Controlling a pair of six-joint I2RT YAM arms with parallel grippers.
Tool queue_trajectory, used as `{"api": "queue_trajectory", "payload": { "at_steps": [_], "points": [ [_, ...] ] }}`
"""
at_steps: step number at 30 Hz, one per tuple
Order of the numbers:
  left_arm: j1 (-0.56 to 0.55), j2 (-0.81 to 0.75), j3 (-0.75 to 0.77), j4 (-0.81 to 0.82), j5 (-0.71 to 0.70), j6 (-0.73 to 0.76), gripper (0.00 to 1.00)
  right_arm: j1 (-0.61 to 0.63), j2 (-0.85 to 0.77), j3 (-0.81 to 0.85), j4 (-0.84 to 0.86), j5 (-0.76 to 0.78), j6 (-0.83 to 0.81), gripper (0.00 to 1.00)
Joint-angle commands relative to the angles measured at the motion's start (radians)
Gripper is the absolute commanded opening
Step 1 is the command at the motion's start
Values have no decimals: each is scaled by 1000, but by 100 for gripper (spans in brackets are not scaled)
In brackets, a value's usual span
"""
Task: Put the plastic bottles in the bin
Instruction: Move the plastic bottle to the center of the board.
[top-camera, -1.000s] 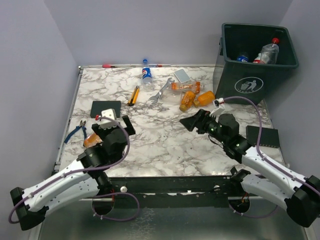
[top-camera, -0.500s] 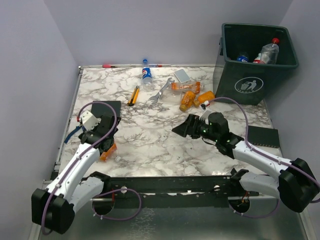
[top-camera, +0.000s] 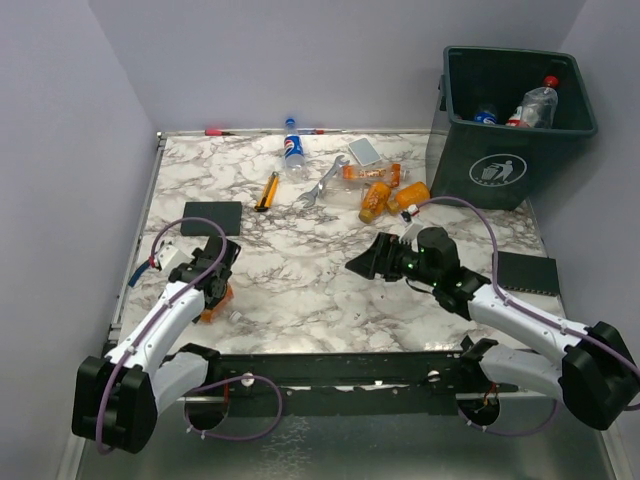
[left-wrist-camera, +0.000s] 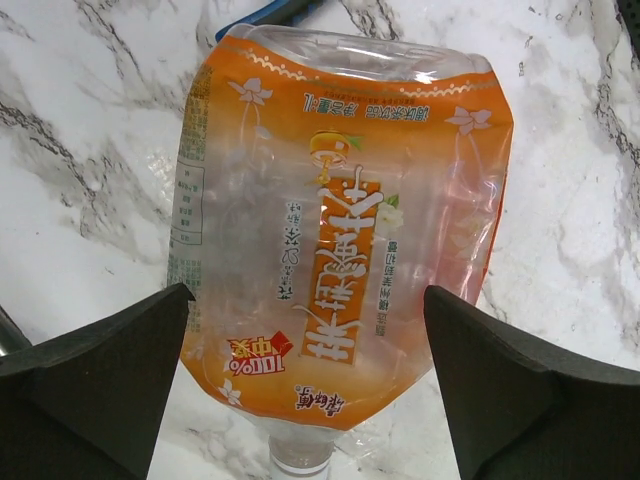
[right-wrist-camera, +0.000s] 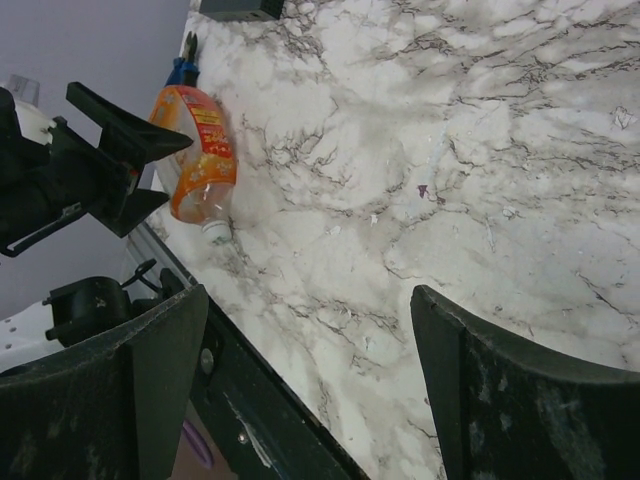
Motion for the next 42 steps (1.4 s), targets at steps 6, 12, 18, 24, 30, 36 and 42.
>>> {"api": "queue_trajectory", "payload": {
  "at_steps": [6,12,18,24,30,36,42],
  "points": [
    [-4,-35,-114,261,240,155,93,9,-38,-12,-8,3,2,85],
    [-130,-45,-170,467,380,214,84,10,-71,-23,-38,23,-8,84],
    [-366,17,-159,562,375,260,83,9,-111,-50,-85,42,-17,85],
    [-404,-13,-149,599,381,325,86,10,-87,-71,-52,-15,-12,84],
    [-405,-134,-112,573,371,364,99,72,54,-6,-71,-26,-43,84],
    [-401,-300,-114,438,232,315,99,110,228,52,10,-14,-30,84],
    [-396,-286,-169,373,188,228,99,112,382,111,118,28,2,84]
  ]
}}
